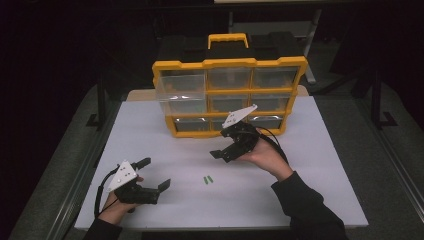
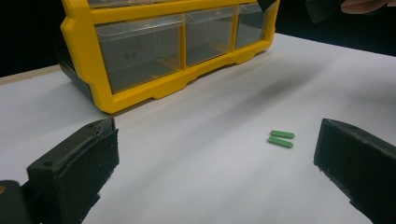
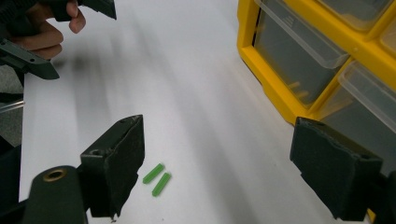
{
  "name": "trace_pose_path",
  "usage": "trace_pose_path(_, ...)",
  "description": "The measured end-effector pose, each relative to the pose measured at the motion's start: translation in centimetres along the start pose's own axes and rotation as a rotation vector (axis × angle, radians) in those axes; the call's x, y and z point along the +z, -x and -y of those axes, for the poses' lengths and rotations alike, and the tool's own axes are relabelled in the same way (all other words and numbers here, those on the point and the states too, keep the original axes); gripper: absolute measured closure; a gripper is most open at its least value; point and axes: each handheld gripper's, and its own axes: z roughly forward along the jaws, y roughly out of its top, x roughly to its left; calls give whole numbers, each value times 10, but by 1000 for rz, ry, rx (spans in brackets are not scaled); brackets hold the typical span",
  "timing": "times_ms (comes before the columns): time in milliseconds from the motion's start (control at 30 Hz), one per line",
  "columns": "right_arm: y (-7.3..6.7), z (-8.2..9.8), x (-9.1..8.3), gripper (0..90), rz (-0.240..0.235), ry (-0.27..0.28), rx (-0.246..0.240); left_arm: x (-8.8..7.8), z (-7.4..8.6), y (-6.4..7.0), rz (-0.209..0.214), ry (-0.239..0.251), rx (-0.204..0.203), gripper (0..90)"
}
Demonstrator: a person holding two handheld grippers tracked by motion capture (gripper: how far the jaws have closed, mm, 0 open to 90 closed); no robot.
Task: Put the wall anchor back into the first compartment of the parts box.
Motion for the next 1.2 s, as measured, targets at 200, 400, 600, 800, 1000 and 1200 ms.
trace_pose_path(200, -3, 6, 7, 174, -6, -3, 2, 0, 0, 1, 3, -1, 0, 0)
trace_pose_path(400, -4, 11, 12, 176, -13, -7, 20, 0, 0, 0, 3, 1, 1, 0)
trace_pose_path(600, -5, 15, 16, 182, -22, -10, 35, 0, 0, 0, 4, 1, 3, 0)
trace_pose_path(800, -7, 20, 24, 189, -30, -29, 38, 0, 0, 0, 5, 1, 4, 0)
trace_pose_path(1000, -7, 24, 32, 204, -40, -56, 25, 0, 0, 0, 4, 0, 1, 0)
trace_pose_path(1200, -7, 29, 40, 250, -62, -81, 38, 1, 0, 1, 7, 2, -1, 0)
